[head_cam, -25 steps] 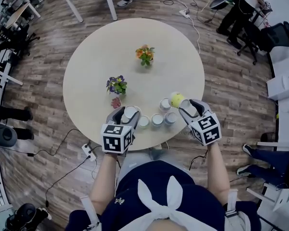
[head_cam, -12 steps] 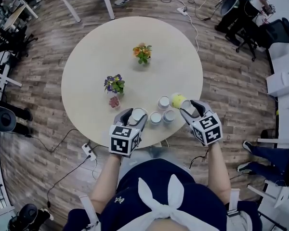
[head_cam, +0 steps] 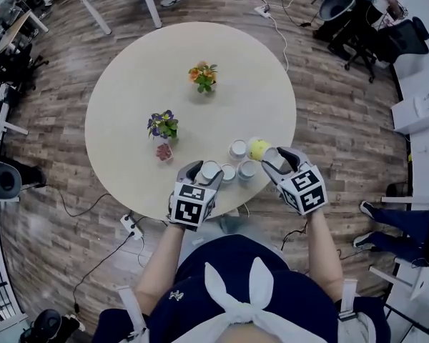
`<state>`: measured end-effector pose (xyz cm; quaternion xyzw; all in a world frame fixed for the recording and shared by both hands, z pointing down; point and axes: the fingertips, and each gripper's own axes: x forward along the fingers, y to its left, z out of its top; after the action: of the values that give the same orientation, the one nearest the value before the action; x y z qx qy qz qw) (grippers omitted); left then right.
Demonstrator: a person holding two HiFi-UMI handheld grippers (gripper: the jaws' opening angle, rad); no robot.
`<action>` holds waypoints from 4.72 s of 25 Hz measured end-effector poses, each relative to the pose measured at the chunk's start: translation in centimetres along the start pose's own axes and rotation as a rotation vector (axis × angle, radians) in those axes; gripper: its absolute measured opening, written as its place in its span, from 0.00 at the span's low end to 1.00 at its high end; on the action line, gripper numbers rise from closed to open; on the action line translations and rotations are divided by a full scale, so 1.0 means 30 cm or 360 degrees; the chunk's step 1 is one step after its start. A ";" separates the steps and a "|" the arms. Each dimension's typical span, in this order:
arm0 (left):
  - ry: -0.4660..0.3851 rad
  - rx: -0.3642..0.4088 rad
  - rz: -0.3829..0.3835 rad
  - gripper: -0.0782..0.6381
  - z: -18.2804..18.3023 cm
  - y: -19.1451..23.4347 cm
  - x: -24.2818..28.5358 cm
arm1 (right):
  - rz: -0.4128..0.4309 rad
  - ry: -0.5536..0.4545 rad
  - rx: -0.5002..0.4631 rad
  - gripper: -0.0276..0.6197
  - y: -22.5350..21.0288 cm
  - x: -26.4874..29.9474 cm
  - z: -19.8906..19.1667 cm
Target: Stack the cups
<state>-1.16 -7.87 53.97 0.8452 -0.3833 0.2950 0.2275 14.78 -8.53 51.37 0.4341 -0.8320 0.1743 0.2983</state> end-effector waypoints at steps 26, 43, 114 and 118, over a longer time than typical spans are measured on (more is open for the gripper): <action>0.0022 0.0063 -0.0049 0.47 -0.038 -0.026 0.075 | 0.0122 0.0131 -0.0174 0.40 0.137 0.036 -0.026; 0.0036 0.0058 -0.0042 0.47 -0.049 -0.027 0.075 | 0.0265 0.0355 -0.0419 0.41 0.223 0.098 -0.068; -0.0198 -0.0145 -0.0047 0.48 0.088 0.061 -0.066 | 0.0472 0.0165 -0.0206 0.49 0.228 0.107 0.081; -0.0271 -0.0197 0.0040 0.48 0.119 0.137 -0.121 | 0.0404 0.0082 -0.0152 0.48 0.165 0.080 0.125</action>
<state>-5.14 -10.66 49.59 0.8466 -0.4294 0.2007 0.2422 8.32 -9.30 49.92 0.3060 -0.8796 0.1820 0.3155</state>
